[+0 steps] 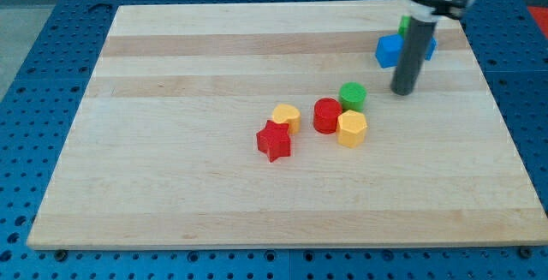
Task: Move the green circle into the red circle
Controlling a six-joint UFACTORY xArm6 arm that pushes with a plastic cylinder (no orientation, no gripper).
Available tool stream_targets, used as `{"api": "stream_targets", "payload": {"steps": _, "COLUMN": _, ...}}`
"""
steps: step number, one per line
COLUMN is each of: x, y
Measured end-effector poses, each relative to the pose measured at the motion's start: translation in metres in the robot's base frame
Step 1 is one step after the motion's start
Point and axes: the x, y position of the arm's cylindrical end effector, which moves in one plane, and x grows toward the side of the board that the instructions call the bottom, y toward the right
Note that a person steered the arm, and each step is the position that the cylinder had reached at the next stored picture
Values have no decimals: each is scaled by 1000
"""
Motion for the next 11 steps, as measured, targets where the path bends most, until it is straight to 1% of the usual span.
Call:
{"api": "stream_targets", "payload": {"steps": 1, "x": 16, "y": 10}}
{"api": "stream_targets", "payload": {"steps": 2, "x": 28, "y": 7}}
{"api": "stream_targets", "payload": {"steps": 5, "x": 12, "y": -63}}
{"api": "stream_targets", "payload": {"steps": 6, "x": 10, "y": -76}}
{"api": "stream_targets", "payload": {"steps": 8, "x": 9, "y": -43}}
{"api": "stream_targets", "payload": {"steps": 9, "x": 5, "y": -50}}
{"api": "stream_targets", "payload": {"steps": 11, "x": 1, "y": -96}}
